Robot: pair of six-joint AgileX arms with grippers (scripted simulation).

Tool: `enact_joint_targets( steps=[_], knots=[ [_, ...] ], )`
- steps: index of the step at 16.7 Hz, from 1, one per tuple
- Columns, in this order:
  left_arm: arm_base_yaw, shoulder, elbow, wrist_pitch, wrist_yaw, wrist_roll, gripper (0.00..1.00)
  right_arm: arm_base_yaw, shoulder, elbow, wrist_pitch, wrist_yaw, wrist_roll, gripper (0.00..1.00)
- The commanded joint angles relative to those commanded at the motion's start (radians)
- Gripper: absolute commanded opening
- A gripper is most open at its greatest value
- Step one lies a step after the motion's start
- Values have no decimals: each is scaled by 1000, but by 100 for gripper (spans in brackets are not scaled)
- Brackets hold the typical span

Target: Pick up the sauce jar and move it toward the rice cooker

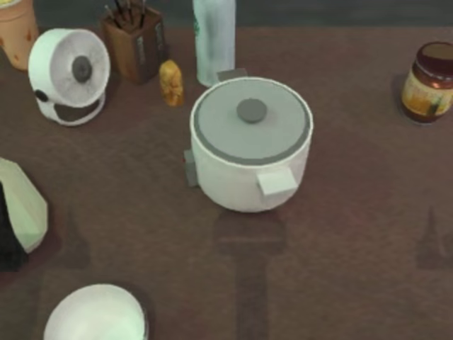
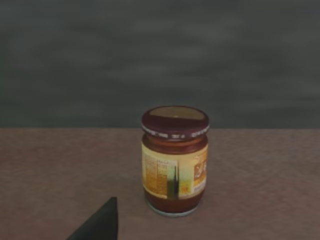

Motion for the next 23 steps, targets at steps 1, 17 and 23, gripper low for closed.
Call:
enact_joint_targets(
  steps=[1,17,23],
  knots=[
    [0,0,0,0,0,0,100,0,0,0,0,0,0,100],
    [0,0,0,0,0,0,100,-69,897,902,-679,14,-116,100],
    [0,0,0,0,0,0,100,-84,1431,1695,-924,-6,-216,100]
  ],
)
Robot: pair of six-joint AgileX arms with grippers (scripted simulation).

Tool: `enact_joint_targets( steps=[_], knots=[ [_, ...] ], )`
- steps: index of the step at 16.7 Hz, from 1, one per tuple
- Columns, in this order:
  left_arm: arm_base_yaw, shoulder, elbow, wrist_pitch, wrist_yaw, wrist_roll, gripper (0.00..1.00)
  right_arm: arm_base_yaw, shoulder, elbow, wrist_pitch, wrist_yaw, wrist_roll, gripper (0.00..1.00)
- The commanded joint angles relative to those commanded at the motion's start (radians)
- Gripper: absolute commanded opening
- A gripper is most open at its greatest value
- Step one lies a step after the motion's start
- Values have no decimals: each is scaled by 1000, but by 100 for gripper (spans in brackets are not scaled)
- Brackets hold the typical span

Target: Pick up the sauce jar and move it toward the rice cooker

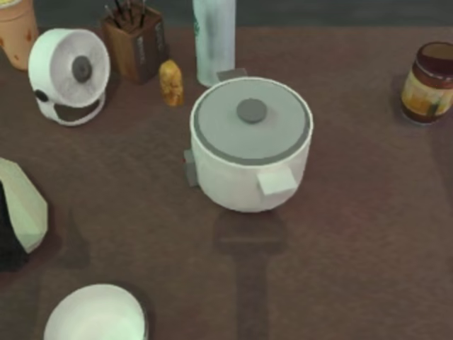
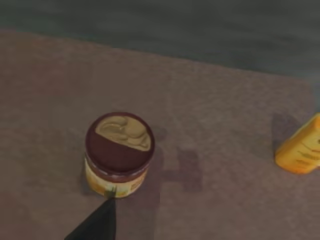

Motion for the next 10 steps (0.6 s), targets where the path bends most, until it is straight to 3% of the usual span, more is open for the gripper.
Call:
enact_joint_targets(
  steps=[5,10],
  knots=[
    [0,0,0,0,0,0,100,10,470,607,-189,-30,-105,100],
    [0,0,0,0,0,0,100,33,915,1012,-406,-58,-209,100]
  ],
)
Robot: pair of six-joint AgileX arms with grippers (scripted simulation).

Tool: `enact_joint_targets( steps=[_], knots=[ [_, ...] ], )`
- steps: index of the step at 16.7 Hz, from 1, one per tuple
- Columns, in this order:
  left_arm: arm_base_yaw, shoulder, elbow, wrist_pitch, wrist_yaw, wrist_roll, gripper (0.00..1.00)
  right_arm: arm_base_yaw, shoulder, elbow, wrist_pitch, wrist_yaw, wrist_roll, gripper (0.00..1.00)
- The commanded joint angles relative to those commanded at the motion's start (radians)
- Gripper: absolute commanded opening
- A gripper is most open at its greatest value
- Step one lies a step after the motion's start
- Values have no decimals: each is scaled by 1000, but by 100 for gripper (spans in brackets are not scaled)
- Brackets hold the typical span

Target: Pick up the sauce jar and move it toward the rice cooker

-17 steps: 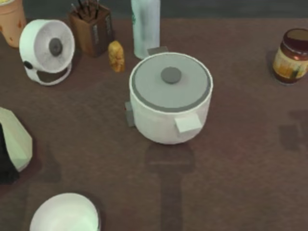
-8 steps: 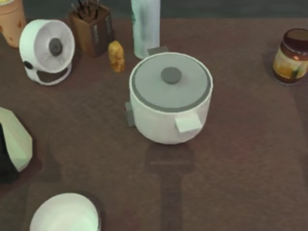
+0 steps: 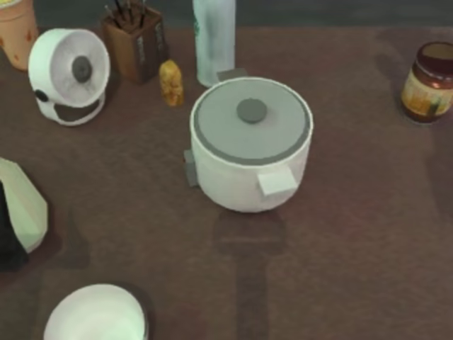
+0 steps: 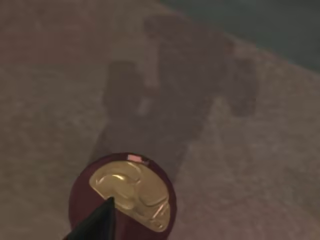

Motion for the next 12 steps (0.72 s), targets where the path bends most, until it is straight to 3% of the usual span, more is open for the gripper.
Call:
enact_joint_targets(
  steps=[6,12],
  knots=[
    [0,0,0,0,0,0,100,30,340,183,-215,-24,-86,100],
    [0,0,0,0,0,0,100,35,378,195,-244,-26,-97,100]
  ],
)
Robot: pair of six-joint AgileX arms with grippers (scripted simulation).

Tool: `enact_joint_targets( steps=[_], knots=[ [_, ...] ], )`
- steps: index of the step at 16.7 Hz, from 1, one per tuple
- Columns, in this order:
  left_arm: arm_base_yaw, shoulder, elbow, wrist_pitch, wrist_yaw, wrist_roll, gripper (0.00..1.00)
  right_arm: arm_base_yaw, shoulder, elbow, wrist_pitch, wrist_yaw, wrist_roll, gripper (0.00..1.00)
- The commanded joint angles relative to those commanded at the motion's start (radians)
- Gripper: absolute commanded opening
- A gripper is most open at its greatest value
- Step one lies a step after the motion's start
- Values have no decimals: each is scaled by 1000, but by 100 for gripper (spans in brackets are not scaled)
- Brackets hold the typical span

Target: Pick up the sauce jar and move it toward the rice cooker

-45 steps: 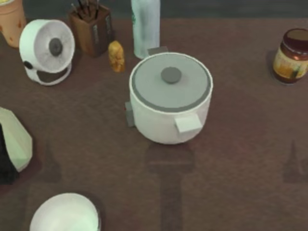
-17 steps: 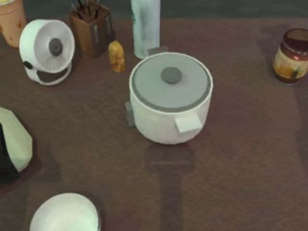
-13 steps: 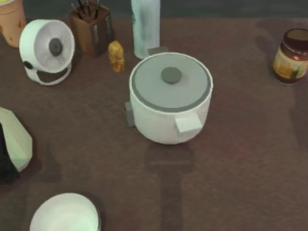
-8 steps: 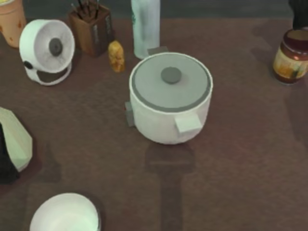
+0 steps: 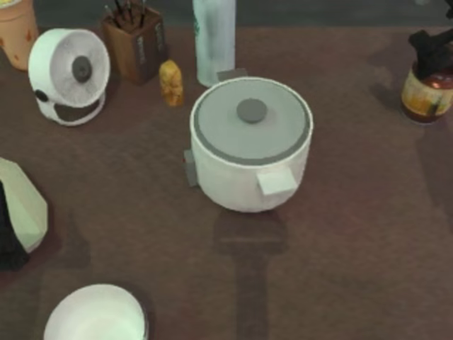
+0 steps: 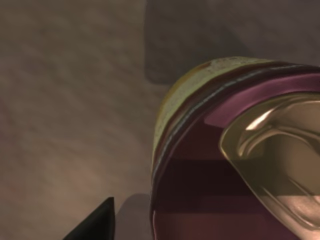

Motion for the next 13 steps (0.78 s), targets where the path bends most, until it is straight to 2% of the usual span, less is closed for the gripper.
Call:
enact_joint_targets(
  steps=[3,13],
  knots=[
    [0,0,0,0,0,0,100,-4,19,15,-1,1,0,100],
    [0,0,0,0,0,0,100,10,244,306,-63,5,10,100]
  ],
)
